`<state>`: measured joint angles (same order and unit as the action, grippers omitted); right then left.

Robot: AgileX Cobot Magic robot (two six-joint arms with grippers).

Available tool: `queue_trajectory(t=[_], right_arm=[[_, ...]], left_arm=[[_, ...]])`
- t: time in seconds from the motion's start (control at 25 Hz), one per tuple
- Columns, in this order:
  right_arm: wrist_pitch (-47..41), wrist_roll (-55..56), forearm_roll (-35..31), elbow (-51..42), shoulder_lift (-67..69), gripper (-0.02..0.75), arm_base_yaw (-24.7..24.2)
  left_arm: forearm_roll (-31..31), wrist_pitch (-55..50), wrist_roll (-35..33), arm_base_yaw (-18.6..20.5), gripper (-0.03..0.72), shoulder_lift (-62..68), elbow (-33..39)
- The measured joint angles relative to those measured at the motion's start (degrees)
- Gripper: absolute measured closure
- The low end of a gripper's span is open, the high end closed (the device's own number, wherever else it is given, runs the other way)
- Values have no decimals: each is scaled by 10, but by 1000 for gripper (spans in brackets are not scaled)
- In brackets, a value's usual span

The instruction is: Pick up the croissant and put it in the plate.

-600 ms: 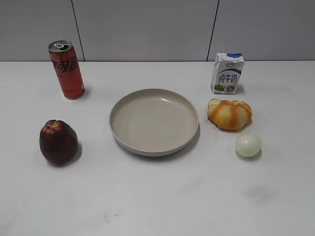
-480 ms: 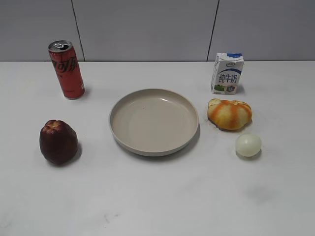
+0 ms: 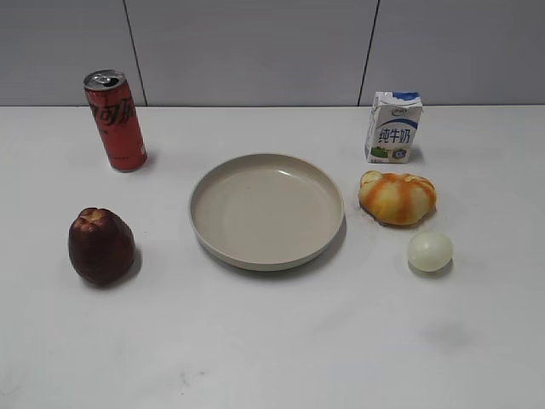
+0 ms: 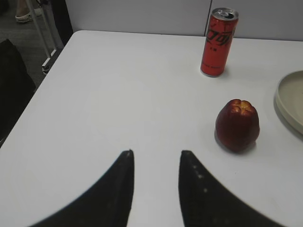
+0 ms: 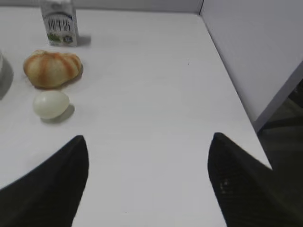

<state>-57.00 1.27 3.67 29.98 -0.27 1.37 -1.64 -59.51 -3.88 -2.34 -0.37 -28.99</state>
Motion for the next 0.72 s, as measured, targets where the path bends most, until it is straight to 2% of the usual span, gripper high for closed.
queue_trajectory(t=[0.24, 0.48, 0.6, 0.64, 0.72], right_arm=[[132, 1, 0, 22, 85, 100, 0], [282, 1, 0, 36, 249, 86, 0], [297, 1, -7, 79, 353, 84, 0], [294, 1, -15, 122, 424, 83, 0], [291, 0, -18, 147, 468, 83, 0]], left_arm=[[0, 0, 0, 0, 449, 0, 0], [0, 0, 0, 0, 449, 0, 0], [0, 0, 0, 0, 449, 0, 0], [0, 0, 0, 0, 449, 0, 0], [0, 0, 0, 0, 449, 0, 0]])
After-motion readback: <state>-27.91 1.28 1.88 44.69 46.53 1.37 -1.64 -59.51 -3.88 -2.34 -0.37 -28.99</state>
